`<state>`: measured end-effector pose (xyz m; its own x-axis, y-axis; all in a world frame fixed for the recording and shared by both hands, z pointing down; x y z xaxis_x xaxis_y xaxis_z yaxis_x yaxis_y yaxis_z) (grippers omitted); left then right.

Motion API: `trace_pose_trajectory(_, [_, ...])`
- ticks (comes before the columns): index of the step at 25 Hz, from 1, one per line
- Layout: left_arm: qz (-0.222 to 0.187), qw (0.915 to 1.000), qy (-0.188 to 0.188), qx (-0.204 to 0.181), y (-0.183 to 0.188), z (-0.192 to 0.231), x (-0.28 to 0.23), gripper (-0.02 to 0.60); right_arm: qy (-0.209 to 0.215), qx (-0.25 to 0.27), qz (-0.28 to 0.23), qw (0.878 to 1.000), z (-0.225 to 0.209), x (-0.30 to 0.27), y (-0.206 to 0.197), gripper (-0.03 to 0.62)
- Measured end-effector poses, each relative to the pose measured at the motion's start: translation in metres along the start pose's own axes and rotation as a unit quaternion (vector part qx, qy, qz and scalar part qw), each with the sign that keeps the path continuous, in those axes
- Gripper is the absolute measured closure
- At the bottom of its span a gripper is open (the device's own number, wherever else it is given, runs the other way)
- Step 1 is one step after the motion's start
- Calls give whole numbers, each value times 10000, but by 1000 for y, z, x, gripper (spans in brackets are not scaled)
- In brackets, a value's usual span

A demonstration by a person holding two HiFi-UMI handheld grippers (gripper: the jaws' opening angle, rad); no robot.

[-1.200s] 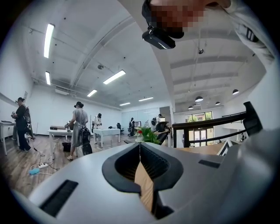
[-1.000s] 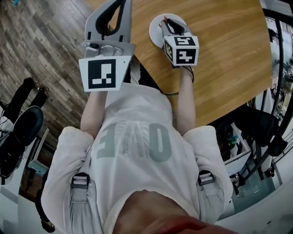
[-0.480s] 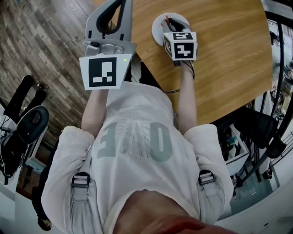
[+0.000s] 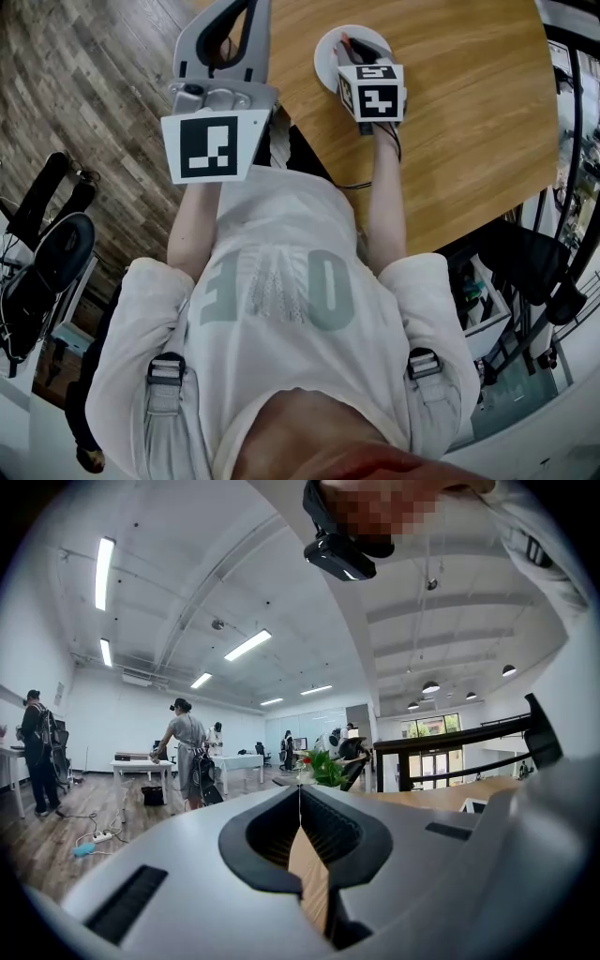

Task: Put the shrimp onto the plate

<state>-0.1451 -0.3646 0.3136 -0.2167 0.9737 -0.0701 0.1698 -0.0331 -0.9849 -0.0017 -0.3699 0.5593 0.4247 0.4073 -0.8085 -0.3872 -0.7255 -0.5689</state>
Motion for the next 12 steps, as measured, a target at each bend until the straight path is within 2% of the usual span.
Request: trace_pose_trajectory(12, [-69,10000,-15,-49,5,0,5,571,89,234,-59,9997,7,2,0,510])
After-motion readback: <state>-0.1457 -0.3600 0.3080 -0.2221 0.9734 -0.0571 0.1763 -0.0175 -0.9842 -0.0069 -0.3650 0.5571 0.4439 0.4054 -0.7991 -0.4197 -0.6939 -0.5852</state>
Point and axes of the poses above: the fingertips, and each gripper's own axes: x backward along the fingers, z to its left, y out of its top, the point moved 1 cm from there along x, backward along the fingers, and after that the axes turned 6 degrees about -x, right-handed, at the moved point
